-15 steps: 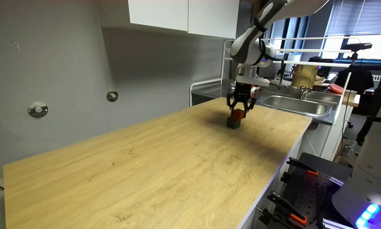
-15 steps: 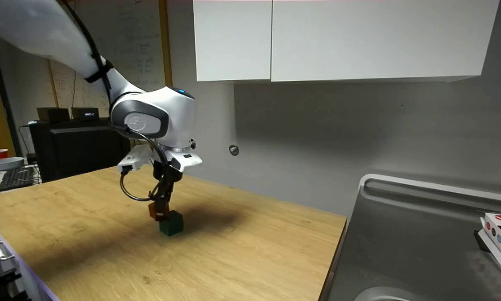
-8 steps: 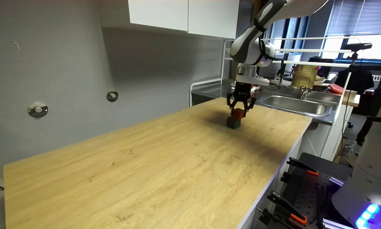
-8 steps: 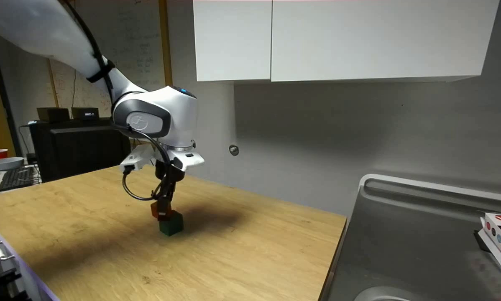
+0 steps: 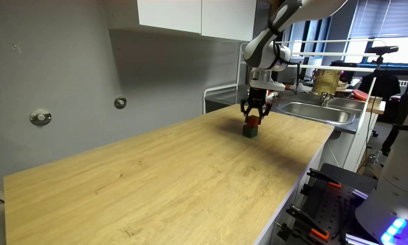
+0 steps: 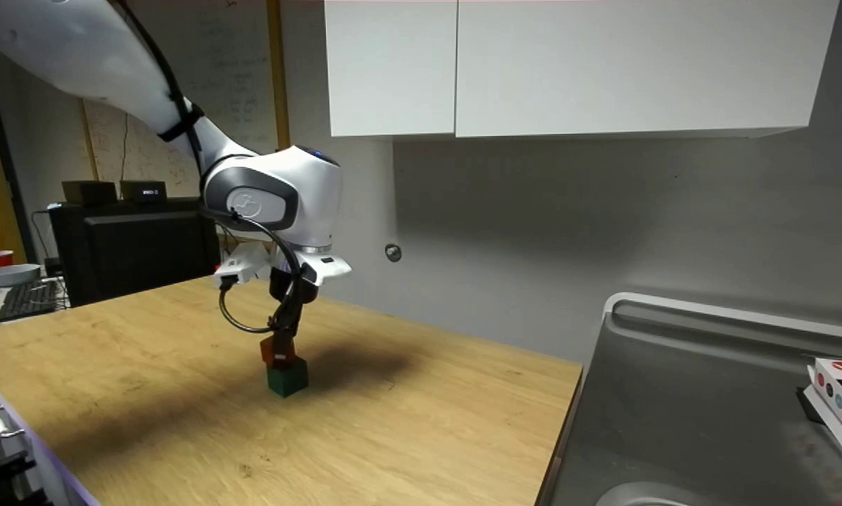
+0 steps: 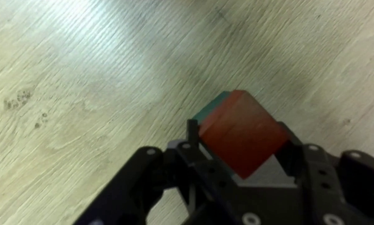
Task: Put the orange block on top of the green block
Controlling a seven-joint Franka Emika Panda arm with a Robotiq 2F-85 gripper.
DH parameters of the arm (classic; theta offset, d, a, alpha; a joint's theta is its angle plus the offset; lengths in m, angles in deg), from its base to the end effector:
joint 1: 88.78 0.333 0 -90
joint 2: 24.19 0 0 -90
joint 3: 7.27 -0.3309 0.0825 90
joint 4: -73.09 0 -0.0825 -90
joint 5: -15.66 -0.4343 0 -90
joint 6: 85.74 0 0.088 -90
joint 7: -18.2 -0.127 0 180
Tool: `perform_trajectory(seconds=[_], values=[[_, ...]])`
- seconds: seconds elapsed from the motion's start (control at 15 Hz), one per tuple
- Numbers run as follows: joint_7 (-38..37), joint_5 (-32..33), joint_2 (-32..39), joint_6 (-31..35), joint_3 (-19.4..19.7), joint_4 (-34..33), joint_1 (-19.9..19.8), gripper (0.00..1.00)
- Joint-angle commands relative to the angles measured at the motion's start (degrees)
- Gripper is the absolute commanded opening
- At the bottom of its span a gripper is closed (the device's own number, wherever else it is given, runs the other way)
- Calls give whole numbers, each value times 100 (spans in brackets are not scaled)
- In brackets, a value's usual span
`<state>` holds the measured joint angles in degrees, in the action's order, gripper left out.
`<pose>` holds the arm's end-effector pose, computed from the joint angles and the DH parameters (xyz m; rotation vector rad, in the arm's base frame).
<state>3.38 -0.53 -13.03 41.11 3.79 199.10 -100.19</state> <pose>0.5280 -0.2051 0.2414 -2.6917 1.2026 0.2369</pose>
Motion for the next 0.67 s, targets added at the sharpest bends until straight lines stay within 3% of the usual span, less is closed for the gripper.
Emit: perform_trajectory(seconds=[0.0,0.07,0.2,0.6], values=[[26,111,148,-255,1,-289,12,74],[22,118,173,-281,2,-312,13,86],[27,128,215,-341,5,-343,10,100],[76,103,245,-495,-12,-338,9,100]])
